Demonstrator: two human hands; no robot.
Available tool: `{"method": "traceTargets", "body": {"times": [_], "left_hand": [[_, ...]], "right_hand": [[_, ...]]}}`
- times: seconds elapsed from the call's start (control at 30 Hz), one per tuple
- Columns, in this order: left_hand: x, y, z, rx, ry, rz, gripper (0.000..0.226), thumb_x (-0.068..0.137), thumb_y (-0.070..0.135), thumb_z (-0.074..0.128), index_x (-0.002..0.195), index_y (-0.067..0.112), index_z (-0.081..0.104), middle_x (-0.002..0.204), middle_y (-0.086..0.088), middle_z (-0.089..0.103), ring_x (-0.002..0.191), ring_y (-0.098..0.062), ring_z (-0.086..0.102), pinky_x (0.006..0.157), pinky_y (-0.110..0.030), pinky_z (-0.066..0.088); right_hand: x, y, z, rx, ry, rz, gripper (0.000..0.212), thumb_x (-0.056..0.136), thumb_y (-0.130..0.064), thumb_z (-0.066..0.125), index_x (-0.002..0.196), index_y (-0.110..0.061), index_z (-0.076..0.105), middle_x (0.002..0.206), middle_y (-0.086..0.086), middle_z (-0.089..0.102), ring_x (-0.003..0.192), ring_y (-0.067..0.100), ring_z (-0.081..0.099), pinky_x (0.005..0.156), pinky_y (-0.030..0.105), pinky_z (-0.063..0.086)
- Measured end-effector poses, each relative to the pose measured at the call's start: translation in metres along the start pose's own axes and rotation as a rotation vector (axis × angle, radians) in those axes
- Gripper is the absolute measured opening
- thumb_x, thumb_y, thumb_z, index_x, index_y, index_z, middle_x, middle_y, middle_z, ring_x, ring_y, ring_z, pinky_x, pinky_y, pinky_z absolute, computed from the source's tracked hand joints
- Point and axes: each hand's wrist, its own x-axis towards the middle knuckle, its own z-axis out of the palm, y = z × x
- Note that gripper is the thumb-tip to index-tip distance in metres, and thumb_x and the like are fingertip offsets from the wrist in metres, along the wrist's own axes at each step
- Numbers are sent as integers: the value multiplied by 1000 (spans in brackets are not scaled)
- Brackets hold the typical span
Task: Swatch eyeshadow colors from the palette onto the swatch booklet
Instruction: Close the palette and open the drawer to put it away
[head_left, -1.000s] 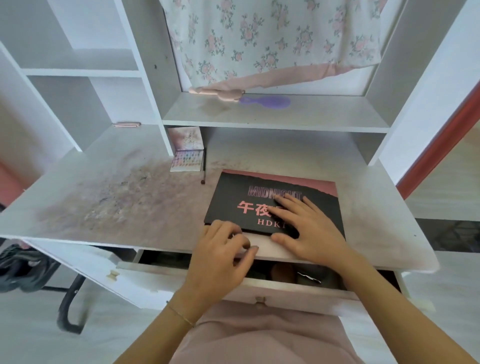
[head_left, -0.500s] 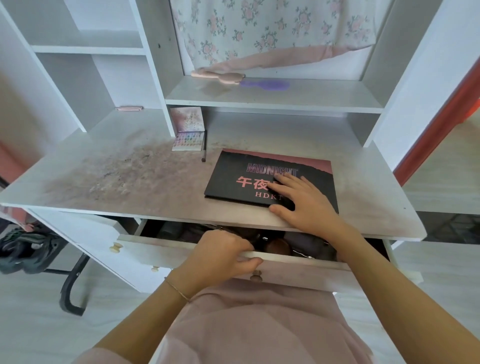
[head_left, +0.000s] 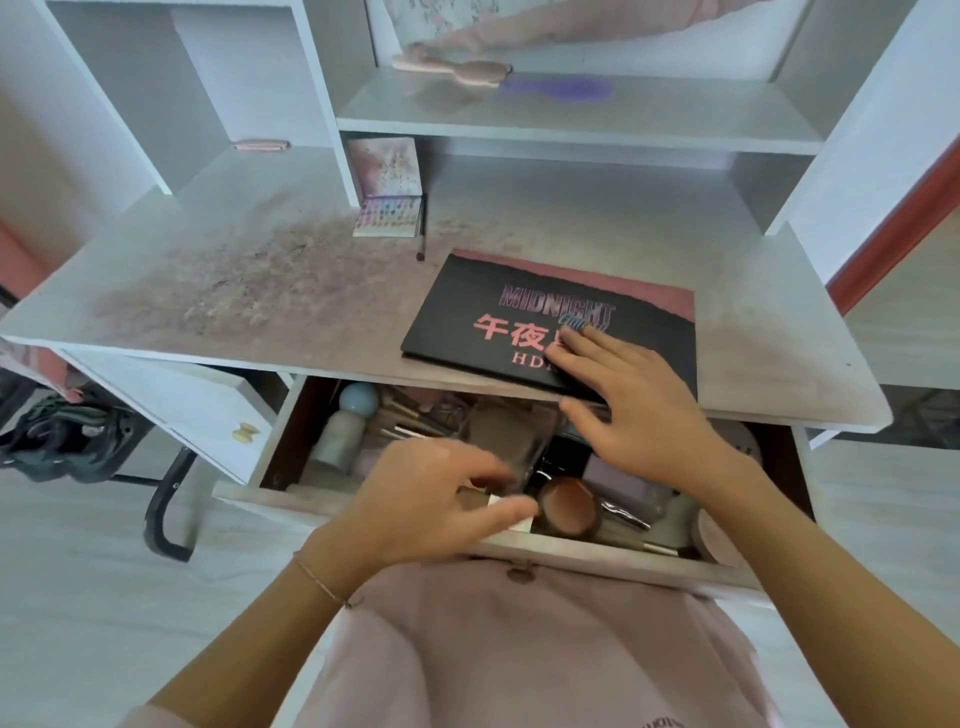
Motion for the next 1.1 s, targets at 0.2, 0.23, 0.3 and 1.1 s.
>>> {"method": "traceTargets", "body": {"times": [0.2,0.23,0.3,1.1], "left_hand": [[14,-25,-17,94,422,12,47,78,50,54,104,13,66,104,-1,65,99,-12,55,86,-27,46],[17,-30,-18,154,352,2,55,76,53,55,115,14,61,120,-3,59,114,-14,48,96,-32,40],[24,-39,-16,225,187,-15,67,73,54,62,129,19,50,140,-3,43,133,-20,32,108,-45,26],[-2,-26,-85,-34,615,138,31,69,37,70,83,10,72,83,5,64,76,-4,57,73,-18,47]], "right_hand": [[-10,-12,-10,244,91,7,29,88,-30,54,115,-24,62,120,-9,59,112,9,44,93,30,35],[-7,-11,-11,292,104,29,28,88,-30,54,114,-23,63,117,-8,60,111,7,44,95,31,36],[2,-9,-10,328,122,78,28,89,-28,53,114,-20,62,119,-5,59,114,7,43,99,30,33],[33,-77,-87,23,-132,-337,34,89,-42,46,122,-36,55,95,-9,71,65,2,56,60,12,38]]}}
